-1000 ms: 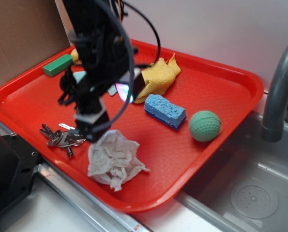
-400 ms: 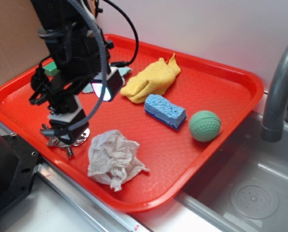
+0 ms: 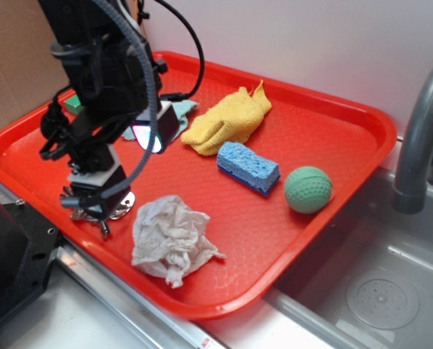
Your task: Grab the blue sponge.
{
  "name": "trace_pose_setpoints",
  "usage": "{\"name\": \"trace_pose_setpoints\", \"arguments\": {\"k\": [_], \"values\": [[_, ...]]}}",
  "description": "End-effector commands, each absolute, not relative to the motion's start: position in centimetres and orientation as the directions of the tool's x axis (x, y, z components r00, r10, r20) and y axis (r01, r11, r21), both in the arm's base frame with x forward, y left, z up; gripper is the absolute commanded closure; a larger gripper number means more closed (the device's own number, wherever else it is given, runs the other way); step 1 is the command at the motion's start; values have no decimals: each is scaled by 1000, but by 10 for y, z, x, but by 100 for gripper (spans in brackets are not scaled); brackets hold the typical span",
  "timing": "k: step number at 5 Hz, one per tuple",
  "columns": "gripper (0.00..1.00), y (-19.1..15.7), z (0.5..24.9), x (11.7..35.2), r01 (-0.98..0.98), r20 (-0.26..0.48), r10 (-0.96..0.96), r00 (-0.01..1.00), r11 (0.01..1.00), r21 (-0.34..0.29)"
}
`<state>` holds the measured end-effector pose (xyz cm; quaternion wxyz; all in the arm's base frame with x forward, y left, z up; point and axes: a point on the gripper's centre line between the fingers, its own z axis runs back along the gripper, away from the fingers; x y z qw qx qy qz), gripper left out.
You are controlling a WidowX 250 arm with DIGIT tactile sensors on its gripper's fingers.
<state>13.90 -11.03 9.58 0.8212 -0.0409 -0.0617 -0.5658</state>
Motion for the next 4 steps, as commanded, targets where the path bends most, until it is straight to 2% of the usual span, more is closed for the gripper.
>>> {"name": "trace_pose_setpoints", "arguments": {"k": [1, 2, 3, 4], "values": [[0, -113, 106, 153, 920, 147, -910, 387, 393, 15], [0, -106, 108, 184, 920, 121, -915, 385, 391, 29], [0, -108, 108, 201, 940, 101, -937, 334, 340, 40], [0, -111, 89, 200, 963, 80, -961, 264, 267, 34]]}}
